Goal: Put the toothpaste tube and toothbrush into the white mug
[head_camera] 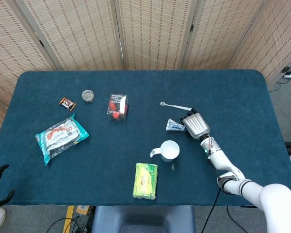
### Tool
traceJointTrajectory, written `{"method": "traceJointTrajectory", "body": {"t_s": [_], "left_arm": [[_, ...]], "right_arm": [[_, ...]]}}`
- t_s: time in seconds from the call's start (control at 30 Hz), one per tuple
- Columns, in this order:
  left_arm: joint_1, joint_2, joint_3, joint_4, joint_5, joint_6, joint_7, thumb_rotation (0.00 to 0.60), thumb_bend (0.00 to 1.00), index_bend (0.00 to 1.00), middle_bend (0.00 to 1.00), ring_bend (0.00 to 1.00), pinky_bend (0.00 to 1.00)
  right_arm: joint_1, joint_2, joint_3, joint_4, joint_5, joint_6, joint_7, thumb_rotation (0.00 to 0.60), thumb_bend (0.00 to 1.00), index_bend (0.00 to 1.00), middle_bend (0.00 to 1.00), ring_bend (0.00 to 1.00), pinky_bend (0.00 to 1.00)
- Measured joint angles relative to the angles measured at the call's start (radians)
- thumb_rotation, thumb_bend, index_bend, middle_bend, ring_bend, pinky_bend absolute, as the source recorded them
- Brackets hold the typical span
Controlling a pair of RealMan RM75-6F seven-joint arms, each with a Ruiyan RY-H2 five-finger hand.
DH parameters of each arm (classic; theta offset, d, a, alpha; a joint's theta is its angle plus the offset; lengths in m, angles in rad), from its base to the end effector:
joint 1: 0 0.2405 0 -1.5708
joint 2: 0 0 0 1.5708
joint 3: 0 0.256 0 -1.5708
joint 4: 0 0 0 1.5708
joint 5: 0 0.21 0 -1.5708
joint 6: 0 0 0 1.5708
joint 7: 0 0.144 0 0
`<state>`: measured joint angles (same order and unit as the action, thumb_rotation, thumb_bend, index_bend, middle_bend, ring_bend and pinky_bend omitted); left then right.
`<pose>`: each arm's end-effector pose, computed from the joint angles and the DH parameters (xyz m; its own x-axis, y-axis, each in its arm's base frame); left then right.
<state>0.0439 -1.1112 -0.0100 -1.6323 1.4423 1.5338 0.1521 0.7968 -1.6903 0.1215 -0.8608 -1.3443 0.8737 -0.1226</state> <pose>-0.3353 0.1303 0.1640 0.5148 0.0684 0.8546 0.8400 0.1590 -0.5188 -0.2161 -0.4109 -0.0129 0.6849 -0.1172 0.7191 -0.6991 -0.3837 0.6033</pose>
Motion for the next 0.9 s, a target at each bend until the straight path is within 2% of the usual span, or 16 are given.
{"method": "traceJointTrajectory", "body": {"t_s": [0.17, 0.5, 0.8, 0.9], "left_arm": [[-0.002, 0.002, 0.0, -0.008, 0.005, 0.002, 0.008, 0.6, 0.31, 0.19, 0.04, 0.04, 0.13], [-0.002, 0.008, 0.0, -0.03, 0.015, 0.011, 0.022, 0.6, 0.31, 0.19, 0.04, 0.04, 0.13], [0.004, 0.011, 0.004, -0.031, 0.016, 0.017, 0.02, 0.6, 0.31, 0.19, 0.04, 0.04, 0.13], [0.003, 0.009, 0.004, -0.031, 0.018, 0.017, 0.019, 0.6, 0.31, 0.19, 0.04, 0.04, 0.13]], "right_arm": [[-0.016, 0.066, 0.03, -0.113, -0.02, 0.07, 0.123, 0.6, 0.3, 0.67, 0.6, 0.33, 0.23], [-0.054, 0.212, 0.086, -0.392, -0.075, 0.183, 0.466, 0.6, 0.3, 0.67, 0.6, 0.34, 0.23], [-0.071, 0.29, 0.09, -0.56, -0.144, 0.223, 0.694, 0.6, 0.3, 0.67, 0.6, 0.34, 0.23], [-0.073, 0.289, 0.076, -0.577, -0.178, 0.238, 0.717, 0.6, 0.29, 0.67, 0.6, 0.35, 0.23]]}}
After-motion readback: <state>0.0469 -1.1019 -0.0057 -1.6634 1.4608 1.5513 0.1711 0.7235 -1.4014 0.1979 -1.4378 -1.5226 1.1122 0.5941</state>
